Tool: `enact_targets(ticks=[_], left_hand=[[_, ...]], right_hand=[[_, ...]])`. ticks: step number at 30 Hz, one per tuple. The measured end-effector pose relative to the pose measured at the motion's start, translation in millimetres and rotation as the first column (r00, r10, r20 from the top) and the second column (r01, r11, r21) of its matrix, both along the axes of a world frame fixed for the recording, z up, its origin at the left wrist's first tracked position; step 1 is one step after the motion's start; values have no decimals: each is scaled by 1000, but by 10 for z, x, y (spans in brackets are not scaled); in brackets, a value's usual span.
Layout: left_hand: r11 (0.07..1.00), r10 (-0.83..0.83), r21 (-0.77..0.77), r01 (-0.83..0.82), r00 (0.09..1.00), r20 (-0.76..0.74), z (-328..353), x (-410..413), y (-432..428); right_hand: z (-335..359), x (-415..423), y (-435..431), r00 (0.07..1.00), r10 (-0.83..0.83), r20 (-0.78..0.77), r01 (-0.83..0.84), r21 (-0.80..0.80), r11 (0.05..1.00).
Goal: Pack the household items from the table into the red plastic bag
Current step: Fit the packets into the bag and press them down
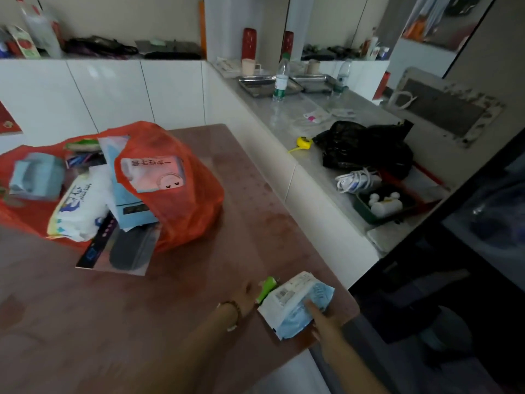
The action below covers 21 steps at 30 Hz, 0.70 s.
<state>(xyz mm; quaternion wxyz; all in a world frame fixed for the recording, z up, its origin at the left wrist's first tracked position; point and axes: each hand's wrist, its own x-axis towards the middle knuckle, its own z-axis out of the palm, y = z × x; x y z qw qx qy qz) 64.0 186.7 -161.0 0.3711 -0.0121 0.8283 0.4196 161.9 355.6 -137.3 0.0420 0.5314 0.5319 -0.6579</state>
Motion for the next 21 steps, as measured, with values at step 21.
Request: enact_targets(ticks=[21], left_hand=[[864,405,379,-330,904,-137,267,-24,-337]], right_hand=[[299,-494,196,819,176,-546,-349,-231,908]])
